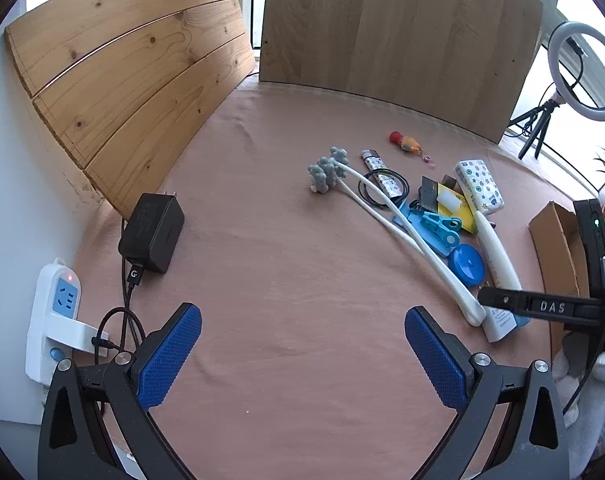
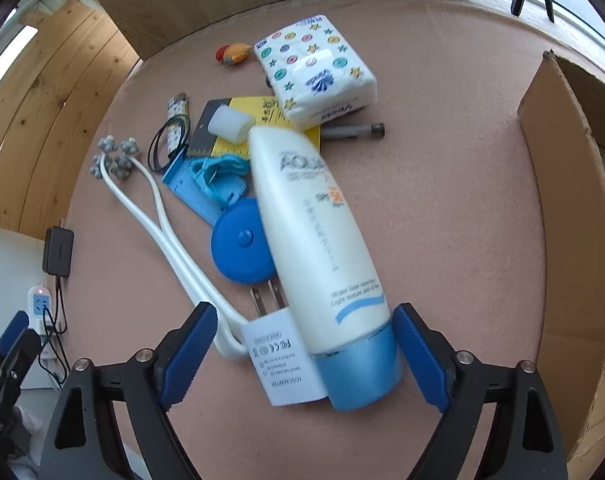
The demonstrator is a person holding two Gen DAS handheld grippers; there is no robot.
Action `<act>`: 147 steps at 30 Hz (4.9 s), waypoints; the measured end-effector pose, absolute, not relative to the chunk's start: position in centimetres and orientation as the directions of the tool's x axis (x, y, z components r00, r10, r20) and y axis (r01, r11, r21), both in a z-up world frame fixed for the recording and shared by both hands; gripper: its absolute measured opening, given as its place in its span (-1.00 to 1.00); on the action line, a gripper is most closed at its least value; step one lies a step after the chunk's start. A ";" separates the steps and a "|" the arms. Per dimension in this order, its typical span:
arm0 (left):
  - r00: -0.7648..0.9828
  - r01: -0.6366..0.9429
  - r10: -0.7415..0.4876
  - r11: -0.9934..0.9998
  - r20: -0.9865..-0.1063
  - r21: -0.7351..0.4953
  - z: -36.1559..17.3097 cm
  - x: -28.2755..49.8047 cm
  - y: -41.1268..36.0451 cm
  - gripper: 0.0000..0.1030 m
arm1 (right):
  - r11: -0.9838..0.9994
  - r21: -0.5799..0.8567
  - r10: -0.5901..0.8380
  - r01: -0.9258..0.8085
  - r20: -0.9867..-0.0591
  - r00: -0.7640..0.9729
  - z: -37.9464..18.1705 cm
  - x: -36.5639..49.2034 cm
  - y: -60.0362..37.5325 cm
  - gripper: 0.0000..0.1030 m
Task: Organize objects
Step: 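Move the right tool toward the white massager cable near the sunscreen, then close the right gripper on the white massager cable's looped end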
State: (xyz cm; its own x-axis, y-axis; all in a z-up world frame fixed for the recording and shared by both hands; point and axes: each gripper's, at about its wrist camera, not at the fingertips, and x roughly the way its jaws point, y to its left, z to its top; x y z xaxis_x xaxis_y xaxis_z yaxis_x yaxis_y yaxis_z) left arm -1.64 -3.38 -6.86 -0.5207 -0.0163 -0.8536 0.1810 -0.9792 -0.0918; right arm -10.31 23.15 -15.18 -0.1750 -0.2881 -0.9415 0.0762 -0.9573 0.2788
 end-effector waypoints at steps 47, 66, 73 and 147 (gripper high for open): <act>-0.330 -0.274 0.421 -0.899 -0.845 -0.341 -11.9 -9.2 13.6 -0.53 | -0.870 0.479 -0.436 -0.119 -0.859 -0.267 -13.2 -11.8 28.5 -0.06; -0.416 -0.111 0.311 -0.950 -0.855 -0.291 -12.4 -8.6 7.2 -0.51 | -0.886 0.463 -0.435 -0.040 -0.857 -0.277 -12.3 -12.7 27.0 -0.07; -0.438 0.026 0.218 -0.967 -0.872 -0.255 -12.9 -9.3 2.2 -0.25 | -0.877 0.480 -0.470 0.025 -0.844 -0.258 -11.6 -13.0 24.3 -0.07; -0.451 0.258 0.227 -0.893 -0.863 -0.369 -14.5 -13.6 -8.3 -0.18 | -0.866 0.322 -0.389 0.384 -0.914 -0.112 -14.3 -10.4 10.3 -0.30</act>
